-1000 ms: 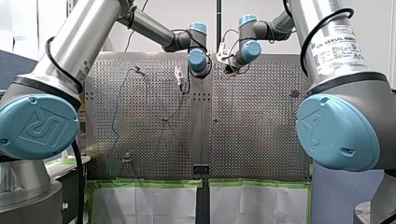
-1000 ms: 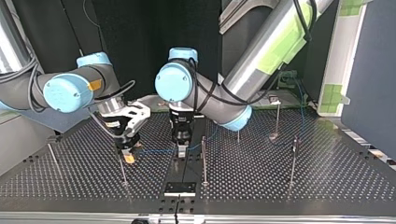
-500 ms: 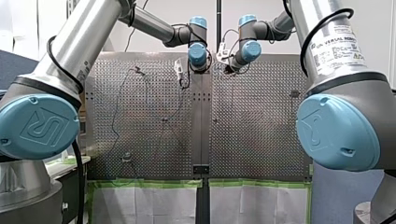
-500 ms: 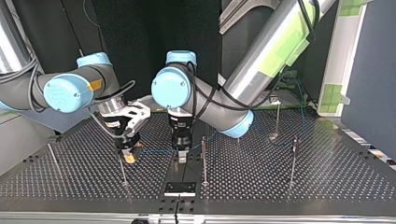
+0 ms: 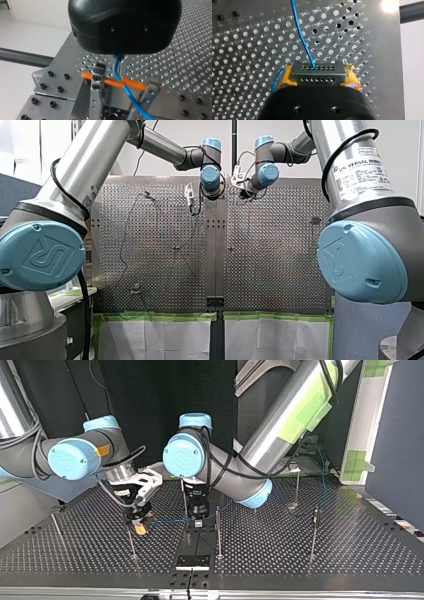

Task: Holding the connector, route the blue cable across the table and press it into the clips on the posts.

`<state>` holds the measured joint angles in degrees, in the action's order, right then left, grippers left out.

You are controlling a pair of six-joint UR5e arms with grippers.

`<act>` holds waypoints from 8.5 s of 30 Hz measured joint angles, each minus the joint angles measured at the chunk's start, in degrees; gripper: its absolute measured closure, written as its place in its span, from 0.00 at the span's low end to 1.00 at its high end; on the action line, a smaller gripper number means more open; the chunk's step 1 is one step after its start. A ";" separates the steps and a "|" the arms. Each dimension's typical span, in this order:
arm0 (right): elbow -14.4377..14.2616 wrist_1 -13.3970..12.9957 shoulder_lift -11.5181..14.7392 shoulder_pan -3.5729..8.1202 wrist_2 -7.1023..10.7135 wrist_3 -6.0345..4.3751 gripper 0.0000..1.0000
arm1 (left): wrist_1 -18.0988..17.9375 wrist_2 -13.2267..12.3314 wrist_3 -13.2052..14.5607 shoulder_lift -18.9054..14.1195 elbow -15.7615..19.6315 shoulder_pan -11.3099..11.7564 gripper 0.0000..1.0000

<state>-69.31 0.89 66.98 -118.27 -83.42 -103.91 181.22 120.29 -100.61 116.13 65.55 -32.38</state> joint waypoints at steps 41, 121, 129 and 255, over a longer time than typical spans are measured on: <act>-15.50 -0.89 0.05 0.51 -0.61 3.99 1.00 | -12.53 0.79 -2.24 -0.13 16.70 -2.78 1.00; -23.45 -16.48 -7.57 7.86 3.61 3.07 1.00 | -22.72 -18.48 -4.52 14.97 16.47 4.81 1.00; -22.07 -16.82 -7.64 9.57 4.04 3.02 1.00 | -19.58 -17.14 -4.05 15.63 13.01 5.90 1.00; -21.44 -13.47 -3.10 14.93 8.78 2.74 1.00 | -16.13 -0.30 -14.86 25.84 -9.30 -10.54 0.00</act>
<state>-90.75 -12.58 63.88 -103.34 -74.65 -101.16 165.10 119.99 -115.48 141.97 56.25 -42.92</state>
